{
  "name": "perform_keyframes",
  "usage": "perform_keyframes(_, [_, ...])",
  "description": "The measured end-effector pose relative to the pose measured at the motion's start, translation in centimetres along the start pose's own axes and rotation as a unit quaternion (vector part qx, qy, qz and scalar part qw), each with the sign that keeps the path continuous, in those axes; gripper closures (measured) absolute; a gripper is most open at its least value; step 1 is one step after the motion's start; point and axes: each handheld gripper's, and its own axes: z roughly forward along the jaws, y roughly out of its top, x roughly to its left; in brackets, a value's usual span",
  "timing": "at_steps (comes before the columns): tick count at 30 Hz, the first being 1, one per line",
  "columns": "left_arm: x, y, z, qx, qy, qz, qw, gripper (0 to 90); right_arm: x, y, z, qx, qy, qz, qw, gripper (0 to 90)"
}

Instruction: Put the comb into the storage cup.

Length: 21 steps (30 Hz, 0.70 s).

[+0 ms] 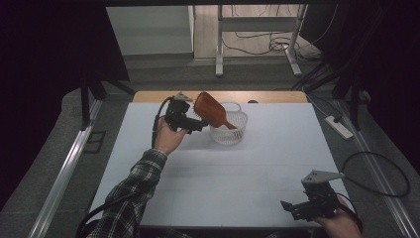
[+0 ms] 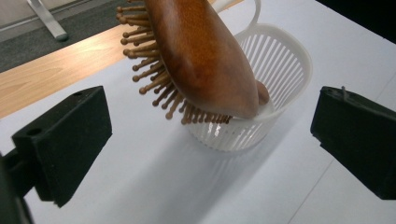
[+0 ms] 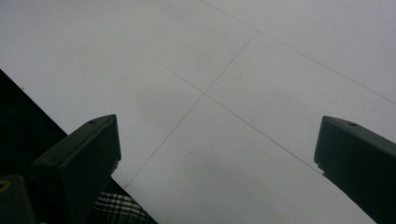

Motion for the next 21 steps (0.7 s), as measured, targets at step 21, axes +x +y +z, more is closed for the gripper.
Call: perform_keyframes(21, [0.2,-2.8,-1.8,0.004,-0.003,0.003,1.0000,0.0,0.1,0.0,0.0,0.003,-0.004,-0.003,1.0000,0.5])
